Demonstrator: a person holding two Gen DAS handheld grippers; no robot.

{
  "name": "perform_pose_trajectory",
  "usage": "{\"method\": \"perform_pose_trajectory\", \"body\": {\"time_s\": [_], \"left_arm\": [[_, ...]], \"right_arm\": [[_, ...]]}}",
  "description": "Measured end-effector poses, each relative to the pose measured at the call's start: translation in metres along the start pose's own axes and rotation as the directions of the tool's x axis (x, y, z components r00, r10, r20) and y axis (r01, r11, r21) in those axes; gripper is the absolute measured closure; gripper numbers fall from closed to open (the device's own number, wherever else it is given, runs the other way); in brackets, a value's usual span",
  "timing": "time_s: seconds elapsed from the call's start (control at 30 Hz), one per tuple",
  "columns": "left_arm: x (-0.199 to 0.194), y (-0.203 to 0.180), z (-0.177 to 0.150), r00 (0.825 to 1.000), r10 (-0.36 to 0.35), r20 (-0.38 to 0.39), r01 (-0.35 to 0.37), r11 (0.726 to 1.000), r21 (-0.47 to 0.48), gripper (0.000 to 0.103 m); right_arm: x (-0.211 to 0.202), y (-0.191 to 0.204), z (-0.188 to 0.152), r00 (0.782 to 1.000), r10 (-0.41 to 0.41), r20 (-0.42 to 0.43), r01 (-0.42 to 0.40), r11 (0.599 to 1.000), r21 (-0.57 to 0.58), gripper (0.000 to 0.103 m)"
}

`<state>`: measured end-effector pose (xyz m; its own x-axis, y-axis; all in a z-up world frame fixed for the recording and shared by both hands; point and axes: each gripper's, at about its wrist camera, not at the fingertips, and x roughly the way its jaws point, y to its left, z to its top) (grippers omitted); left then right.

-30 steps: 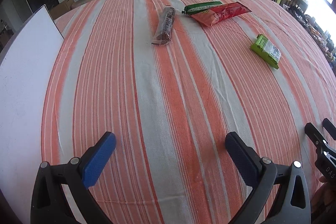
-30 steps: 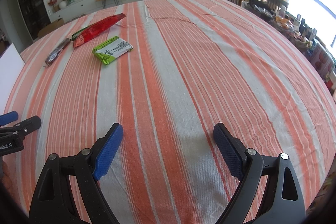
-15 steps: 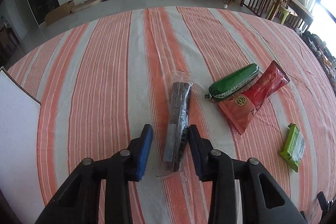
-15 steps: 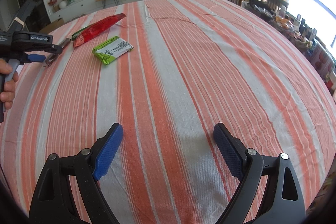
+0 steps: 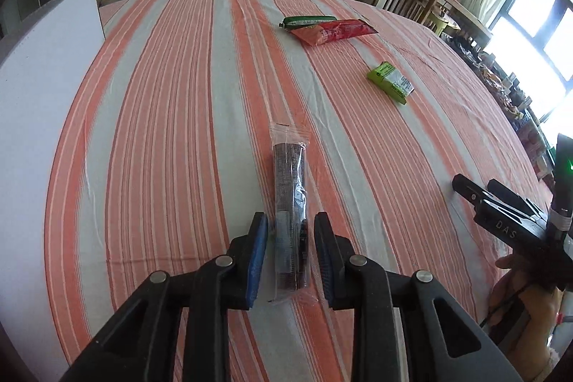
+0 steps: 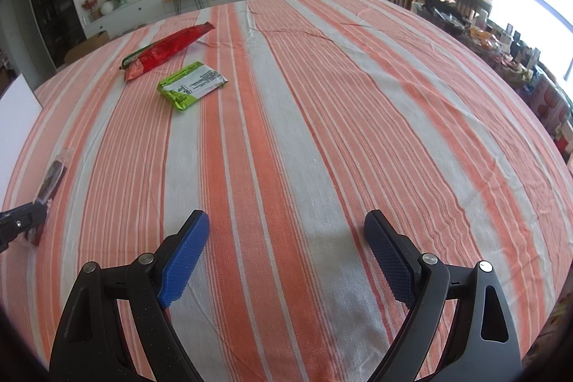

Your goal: Organize snacks

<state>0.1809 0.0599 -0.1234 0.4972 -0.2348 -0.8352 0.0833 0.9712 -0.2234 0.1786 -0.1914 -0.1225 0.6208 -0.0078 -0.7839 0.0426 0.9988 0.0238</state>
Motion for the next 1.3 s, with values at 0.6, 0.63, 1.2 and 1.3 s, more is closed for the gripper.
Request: {"method": "perform_pose_trajectory", "body": {"time_s": [0.6,0.63,1.2,1.3], "left_arm": [[0.024,-0.002,0.002,0.979,0.179,0.092,-0.189,0.976,0.108,0.0],[0.024,-0.002,0.002,0.979,0.179,0.093,-0.189,0.976,0.108,0.0],[0.024,-0.002,0.002,0.979,0.179,0.093,-0.189,0.976,0.107,0.0],[0.024,-0.002,0.003,0.979,0.179,0.093,-0.189,0.976,0.107,0.0]], "right_arm": [[0.001,0.001,0.0,1.0,0.007,0.001,-0.007,1.0,0.003,0.012],[0.001,0.003,0.0,1.0,-0.003,-0.002,0.003,1.0,-0.006,0.012],[0.094,0.072,0.117,0.954,0.247,-0.168,-0.295,0.865,-0.407,0.015],[0.097,0.072,0.127,0.963,0.237,-0.127,-0.267,0.896,-0.355,0.028]]}}
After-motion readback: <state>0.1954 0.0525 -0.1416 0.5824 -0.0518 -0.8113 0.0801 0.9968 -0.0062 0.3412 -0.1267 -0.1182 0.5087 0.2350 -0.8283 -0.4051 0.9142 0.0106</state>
